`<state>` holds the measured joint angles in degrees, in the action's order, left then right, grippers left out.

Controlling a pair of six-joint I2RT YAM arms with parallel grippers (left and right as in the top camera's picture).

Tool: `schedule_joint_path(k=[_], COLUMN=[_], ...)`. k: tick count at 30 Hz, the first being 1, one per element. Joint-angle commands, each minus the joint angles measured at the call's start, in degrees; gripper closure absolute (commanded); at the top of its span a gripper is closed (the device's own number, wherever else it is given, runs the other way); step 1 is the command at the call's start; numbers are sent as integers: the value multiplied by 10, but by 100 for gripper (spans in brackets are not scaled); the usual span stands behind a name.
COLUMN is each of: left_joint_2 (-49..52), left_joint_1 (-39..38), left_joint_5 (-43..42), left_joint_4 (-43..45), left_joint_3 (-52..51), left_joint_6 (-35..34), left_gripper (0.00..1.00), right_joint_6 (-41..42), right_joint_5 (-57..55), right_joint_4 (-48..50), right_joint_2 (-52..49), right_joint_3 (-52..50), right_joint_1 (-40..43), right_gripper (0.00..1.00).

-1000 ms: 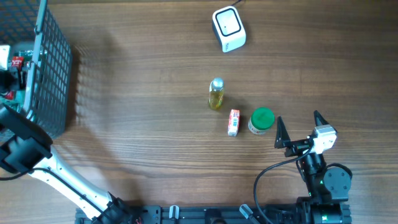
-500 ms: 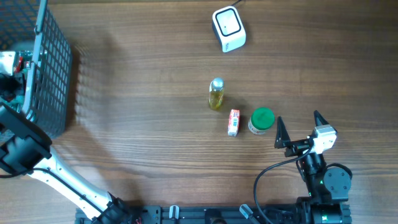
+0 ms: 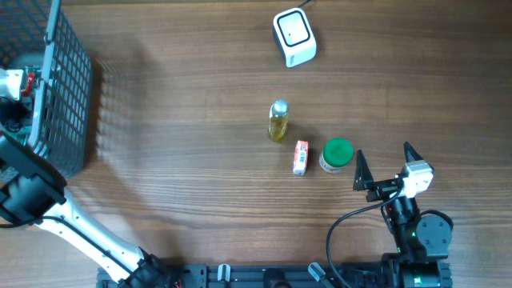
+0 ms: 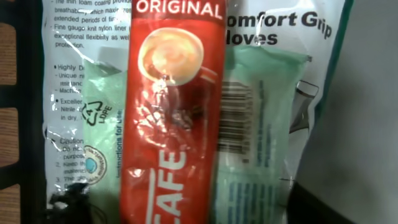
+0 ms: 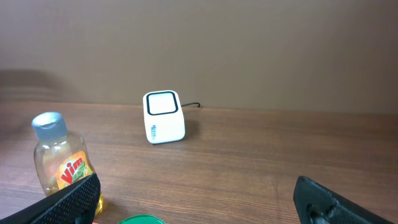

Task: Scan the item barcode
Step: 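Grasp the coffee sachet and glove packs with the left gripper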

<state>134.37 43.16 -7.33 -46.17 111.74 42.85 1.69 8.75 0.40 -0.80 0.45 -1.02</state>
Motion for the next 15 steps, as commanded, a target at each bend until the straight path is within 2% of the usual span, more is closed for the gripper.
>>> schedule_joint_path(k=[1,2,5,6,10,15], left_joint_2=[22,22,22,22,19,-24], left_joint_1=[3,3,3,3,3,2], left_joint_5=[-1,-1,-1,-1,-2,-25], left_joint_4=[-3,-3,-3,-3,-4,30], left_joint_3=[-13,-13,-13,-13,-13,-7], left_joint_6=[4,4,4,4,-4,-80], left_gripper=[50,57,86,91,96,96], right_joint_6=[-2,-2,-2,-2,-2,-2], right_joint_5=[1,1,1,1,1,1], right_joint_4=[2,2,2,2,2,2], right_joint_2=[0,0,0,0,0,0], right_joint_3=[-2,-2,-2,-2,-2,-2], right_joint_1=[-1,-1,-1,-1,-1,-1], right_gripper=[0,0,0,0,0,0])
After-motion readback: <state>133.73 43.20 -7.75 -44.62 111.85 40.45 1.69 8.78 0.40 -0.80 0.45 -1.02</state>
